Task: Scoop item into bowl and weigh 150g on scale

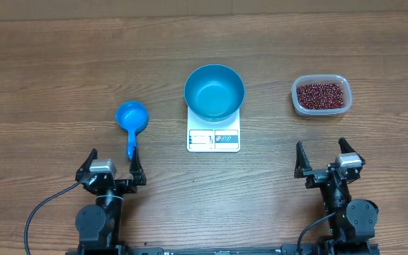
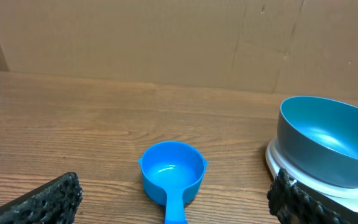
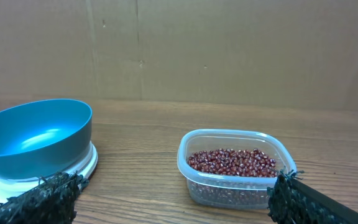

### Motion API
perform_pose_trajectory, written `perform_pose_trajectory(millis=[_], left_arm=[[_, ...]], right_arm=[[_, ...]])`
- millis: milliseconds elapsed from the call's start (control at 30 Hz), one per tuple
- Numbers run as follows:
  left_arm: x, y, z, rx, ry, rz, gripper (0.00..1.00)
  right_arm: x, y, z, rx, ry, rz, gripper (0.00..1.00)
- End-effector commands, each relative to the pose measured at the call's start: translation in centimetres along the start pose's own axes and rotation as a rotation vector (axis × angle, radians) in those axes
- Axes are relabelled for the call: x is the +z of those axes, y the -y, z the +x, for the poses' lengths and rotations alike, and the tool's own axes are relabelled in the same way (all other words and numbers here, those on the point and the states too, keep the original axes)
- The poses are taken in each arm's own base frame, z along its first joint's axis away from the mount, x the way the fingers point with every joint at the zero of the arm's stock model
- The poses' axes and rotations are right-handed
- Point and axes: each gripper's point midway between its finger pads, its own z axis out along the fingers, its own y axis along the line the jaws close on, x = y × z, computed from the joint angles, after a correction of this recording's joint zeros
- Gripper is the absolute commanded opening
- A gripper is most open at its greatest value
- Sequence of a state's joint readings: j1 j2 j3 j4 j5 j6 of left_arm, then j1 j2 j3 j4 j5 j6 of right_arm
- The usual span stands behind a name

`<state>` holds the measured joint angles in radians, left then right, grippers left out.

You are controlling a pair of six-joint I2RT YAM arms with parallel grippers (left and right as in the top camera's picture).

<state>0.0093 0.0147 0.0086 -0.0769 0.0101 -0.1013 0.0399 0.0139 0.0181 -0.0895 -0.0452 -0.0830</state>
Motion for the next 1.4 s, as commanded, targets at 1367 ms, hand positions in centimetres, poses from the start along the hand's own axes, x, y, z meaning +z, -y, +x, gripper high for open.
perform_pose_trajectory(millis=[1367], left_arm=[[-1.1,-0.5,-13.6,0.119,-0.374,-0.123,1.00]], right_arm=[[0.0,0.0,0.1,-0.013,0.008,0.001,1.00]])
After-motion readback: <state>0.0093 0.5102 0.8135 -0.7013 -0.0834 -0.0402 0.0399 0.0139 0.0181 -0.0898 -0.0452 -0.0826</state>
